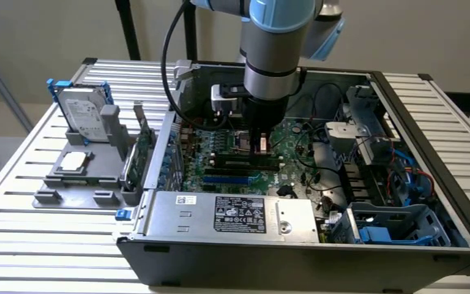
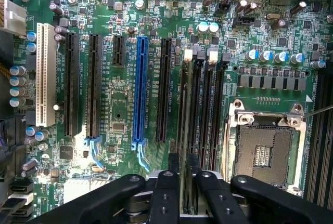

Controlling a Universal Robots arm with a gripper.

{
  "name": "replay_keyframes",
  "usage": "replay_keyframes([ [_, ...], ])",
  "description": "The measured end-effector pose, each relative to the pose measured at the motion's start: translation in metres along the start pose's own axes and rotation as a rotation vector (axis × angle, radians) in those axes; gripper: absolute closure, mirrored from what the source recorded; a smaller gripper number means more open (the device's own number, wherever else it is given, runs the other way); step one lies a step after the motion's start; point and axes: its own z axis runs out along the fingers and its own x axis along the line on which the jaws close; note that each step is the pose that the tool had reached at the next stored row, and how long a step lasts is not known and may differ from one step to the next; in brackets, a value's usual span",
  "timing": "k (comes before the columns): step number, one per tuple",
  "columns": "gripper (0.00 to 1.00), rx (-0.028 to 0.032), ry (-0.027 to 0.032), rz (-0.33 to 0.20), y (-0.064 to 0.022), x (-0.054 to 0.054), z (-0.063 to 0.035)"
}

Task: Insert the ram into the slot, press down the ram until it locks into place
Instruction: 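Insert the ram into the slot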

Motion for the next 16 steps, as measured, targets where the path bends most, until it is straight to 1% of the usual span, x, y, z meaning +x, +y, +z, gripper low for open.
replay_keyframes([
  [4, 0.79, -0.0034, -0.0004, 0.0, 0.0001, 0.0, -0.0092],
  [7, 0.79, -0.0046, -0.0006, 0.0, 0.0023, 0.0, -0.0148],
  [11, 0.79, -0.0053, -0.003, 0.001, 0.0107, -0.001, -0.0165],
  [12, 0.81, -0.0053, -0.0029, 0.002, 0.0123, -0.001, -0.0166],
  [13, 0.81, -0.0052, -0.003, 0.002, 0.0125, -0.001, -0.0165],
  [14, 0.87, -0.0052, -0.003, 0.002, 0.0126, -0.001, -0.0165],
  [16, 0.89, -0.0053, -0.003, 0.001, 0.0126, -0.001, -0.0166],
])
